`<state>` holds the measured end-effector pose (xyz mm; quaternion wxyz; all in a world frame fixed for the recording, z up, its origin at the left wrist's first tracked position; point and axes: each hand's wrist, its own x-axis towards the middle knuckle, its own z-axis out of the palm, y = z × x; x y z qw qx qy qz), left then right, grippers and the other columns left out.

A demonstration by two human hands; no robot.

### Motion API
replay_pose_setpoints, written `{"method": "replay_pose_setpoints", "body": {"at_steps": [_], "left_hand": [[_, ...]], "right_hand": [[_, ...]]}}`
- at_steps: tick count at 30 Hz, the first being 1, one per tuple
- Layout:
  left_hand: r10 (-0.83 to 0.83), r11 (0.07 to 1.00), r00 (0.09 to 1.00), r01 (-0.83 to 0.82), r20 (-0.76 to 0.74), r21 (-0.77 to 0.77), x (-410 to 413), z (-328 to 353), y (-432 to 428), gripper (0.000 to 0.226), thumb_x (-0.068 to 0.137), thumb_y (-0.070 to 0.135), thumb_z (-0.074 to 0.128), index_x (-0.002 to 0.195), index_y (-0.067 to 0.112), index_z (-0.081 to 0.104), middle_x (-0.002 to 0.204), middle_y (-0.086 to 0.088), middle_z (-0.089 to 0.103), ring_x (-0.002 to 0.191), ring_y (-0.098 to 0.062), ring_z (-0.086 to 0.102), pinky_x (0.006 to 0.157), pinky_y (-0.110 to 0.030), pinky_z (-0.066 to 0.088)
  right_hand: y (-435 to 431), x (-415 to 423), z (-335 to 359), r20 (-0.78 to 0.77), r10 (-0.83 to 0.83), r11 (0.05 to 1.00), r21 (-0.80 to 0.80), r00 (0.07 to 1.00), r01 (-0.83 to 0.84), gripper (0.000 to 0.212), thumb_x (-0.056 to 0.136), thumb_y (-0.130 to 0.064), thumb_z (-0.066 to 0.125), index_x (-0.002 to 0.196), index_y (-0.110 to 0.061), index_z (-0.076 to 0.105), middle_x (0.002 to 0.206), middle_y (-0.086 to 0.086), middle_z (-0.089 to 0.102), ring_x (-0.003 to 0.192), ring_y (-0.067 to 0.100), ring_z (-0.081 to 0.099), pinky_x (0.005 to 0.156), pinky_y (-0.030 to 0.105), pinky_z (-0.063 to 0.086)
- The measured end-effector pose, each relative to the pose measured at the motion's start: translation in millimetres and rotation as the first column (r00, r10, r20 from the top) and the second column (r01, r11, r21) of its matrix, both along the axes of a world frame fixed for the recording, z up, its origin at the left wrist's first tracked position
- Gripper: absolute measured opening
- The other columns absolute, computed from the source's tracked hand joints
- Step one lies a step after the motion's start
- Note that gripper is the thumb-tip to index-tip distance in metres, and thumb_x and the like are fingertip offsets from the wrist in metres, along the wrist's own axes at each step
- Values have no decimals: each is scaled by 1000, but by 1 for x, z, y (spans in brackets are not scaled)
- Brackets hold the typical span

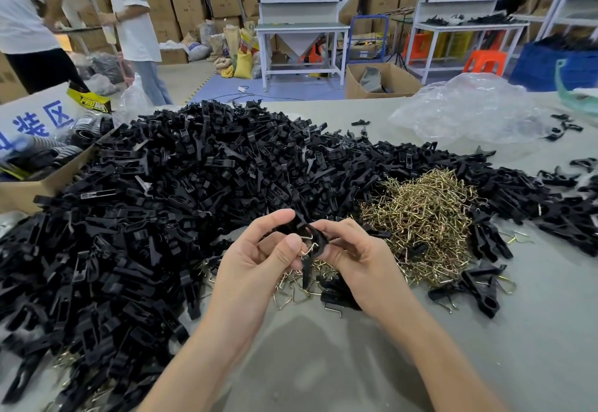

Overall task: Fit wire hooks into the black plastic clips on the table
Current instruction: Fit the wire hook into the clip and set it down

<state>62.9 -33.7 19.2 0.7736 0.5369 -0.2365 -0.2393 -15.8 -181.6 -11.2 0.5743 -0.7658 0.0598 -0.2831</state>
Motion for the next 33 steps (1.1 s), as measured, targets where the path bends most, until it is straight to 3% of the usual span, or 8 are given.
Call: {"method": "replay_pose_setpoints", "body": {"at_steps": [5, 10, 13, 17, 22, 27, 31, 33], "left_hand": [[-5, 1000, 999, 6, 34, -12, 1, 1, 1, 34, 69, 30, 76, 103, 32, 75, 75, -4, 66, 66, -12, 61, 72, -19, 53], [11, 1000, 993, -13, 114, 20, 0, 0, 1, 30, 73, 31, 74, 103, 33, 73, 76, -2, 68, 67, -11, 61, 72, -18, 52], [-1, 999, 991, -4, 136, 36, 0, -1, 2, 30, 75, 30, 73, 104, 34, 71, 77, -3, 68, 68, -10, 62, 72, -17, 52], [8, 997, 984, -20, 176, 68, -1, -3, 2, 33, 75, 32, 73, 107, 30, 70, 76, 0, 68, 69, -9, 61, 75, -16, 51], [47, 990, 977, -74, 207, 123, -2, -5, 1, 35, 78, 34, 69, 111, 24, 69, 80, -1, 68, 72, -11, 62, 73, -19, 53], [-156, 983, 981, 165, -117, 76, -7, -4, -3, 38, 87, 32, 58, 121, 15, 65, 89, -5, 61, 80, -22, 65, 69, -37, 59], [-271, 960, 919, 279, -285, -16, -4, 0, 1, 37, 94, 30, 52, 127, 16, 64, 94, -13, 58, 78, -31, 64, 63, -40, 57], [-308, 948, 894, 318, -325, -24, 0, 0, 3, 36, 97, 31, 49, 127, 18, 65, 99, -19, 58, 73, -29, 62, 61, -39, 57]], "right_hand": [[1, -1, 2, 20, 8, 1000, 9, 1000, -9, 41, 90, -15, 64, 108, -52, 69, 96, -15, 62, 89, 4, 63, 86, 19, 50], [1, -2, 3, 18, -8, 1000, 15, 1000, 8, 50, 92, -1, 65, 106, -49, 70, 97, -13, 64, 90, 6, 64, 87, 22, 52], [2, -4, 5, 22, -9, 1000, 22, 1000, 9, 49, 93, 3, 64, 108, -43, 71, 97, -11, 63, 90, 6, 65, 84, 17, 50], [3, -4, 5, 13, -14, 1000, -10, 1000, 14, 50, 93, 3, 64, 108, -44, 72, 95, -11, 61, 85, 4, 63, 79, 12, 45], [0, -4, 2, -31, -50, 994, -102, 998, 47, 47, 94, -3, 65, 112, -47, 70, 95, -8, 55, 81, 9, 58, 76, 16, 45], [-2, -6, -1, -38, -114, 964, -246, 993, 102, 44, 95, -2, 64, 117, -40, 71, 94, -13, 54, 90, 12, 64, 81, 17, 48], [-2, -6, -1, -67, -116, 956, -277, 991, 93, 42, 95, 1, 61, 118, -32, 72, 96, -14, 55, 92, 12, 69, 85, 26, 52], [0, -6, 0, -53, -138, 939, -324, 989, 114, 40, 93, 0, 64, 117, -30, 73, 94, -14, 55, 88, 9, 65, 81, 19, 49]]}}
